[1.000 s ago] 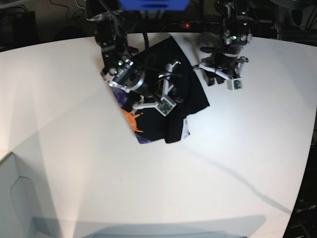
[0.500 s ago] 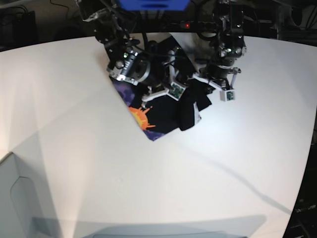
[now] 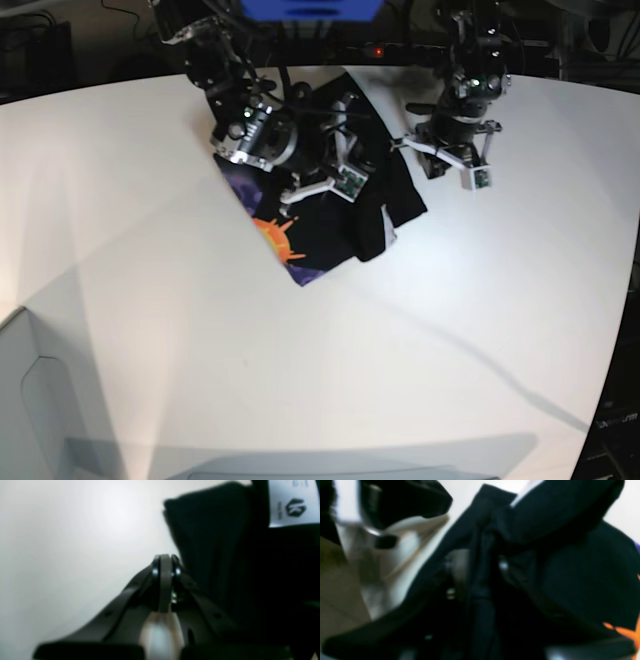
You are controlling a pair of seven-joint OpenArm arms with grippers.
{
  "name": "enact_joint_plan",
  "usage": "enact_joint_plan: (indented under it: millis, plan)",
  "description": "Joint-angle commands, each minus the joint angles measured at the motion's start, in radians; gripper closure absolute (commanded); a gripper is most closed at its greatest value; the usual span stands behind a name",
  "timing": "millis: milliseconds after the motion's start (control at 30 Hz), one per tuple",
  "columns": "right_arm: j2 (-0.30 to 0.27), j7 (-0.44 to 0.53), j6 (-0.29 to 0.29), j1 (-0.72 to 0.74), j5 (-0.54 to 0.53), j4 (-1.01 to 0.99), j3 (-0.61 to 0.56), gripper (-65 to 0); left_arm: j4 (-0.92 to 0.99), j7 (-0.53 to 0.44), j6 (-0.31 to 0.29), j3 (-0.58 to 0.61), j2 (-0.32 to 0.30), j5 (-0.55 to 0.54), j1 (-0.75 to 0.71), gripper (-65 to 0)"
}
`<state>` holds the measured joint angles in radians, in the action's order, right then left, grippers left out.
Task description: Fold the T-shirt properly
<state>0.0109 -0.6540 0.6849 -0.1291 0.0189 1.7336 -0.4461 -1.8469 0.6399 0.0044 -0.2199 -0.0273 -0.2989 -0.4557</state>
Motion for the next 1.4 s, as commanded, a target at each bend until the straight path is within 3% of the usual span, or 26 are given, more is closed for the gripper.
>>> enact_joint_plan:
  millis: [0, 167, 300, 500, 633, 733, 1100, 1367]
  plan:
    - [0.005, 0.026, 0.013, 0.004, -0.02, 0.024, -0.001, -24.0, -0.041, -0.019, -0.002, -0.019, -0.003, -0.003, -0.008, 0.0]
    - [0.004, 0.029, 0.013, -0.025, -0.02, 0.124, 0.005, -36.0, -0.11, -0.019, -0.002, -0.128, 0.005, -0.003, -0.05, 0.0]
    - [0.007, 0.029, 0.013, -0.054, -0.02, 0.223, 0.059, -36.6, -0.138, -0.019, -0.002, -0.207, 0.008, -0.032, -0.07, 0.0]
    - [0.005, 0.024, 0.013, -0.067, -0.023, 0.234, 0.226, -36.6, -0.136, -0.018, -0.002, -0.407, -0.004, -0.271, -0.093, 0.0]
    - [0.005, 0.026, 0.013, -0.097, -0.024, 0.239, 0.284, -36.6, -0.135, 0.034, -0.004, -0.502, -0.013, -0.329, -0.081, 0.0]
    - [0.005, 0.03, 0.013, -0.125, -0.024, 0.251, 0.313, -36.6, -0.133, 0.073, -0.004, -0.517, -0.036, -0.336, -0.062, 0.0]
    - [0.004, 0.029, 0.013, -0.148, -0.024, 0.268, 0.407, -36.6, -0.133, 0.077, -0.004, -0.517, -0.032, -0.336, -0.051, 0.0]
    - [0.005, 0.033, 0.013, -0.272, -0.024, 0.263, 0.238, -36.5, -0.135, 0.076, -0.004, -0.517, -0.035, -0.336, -0.051, 0.0]
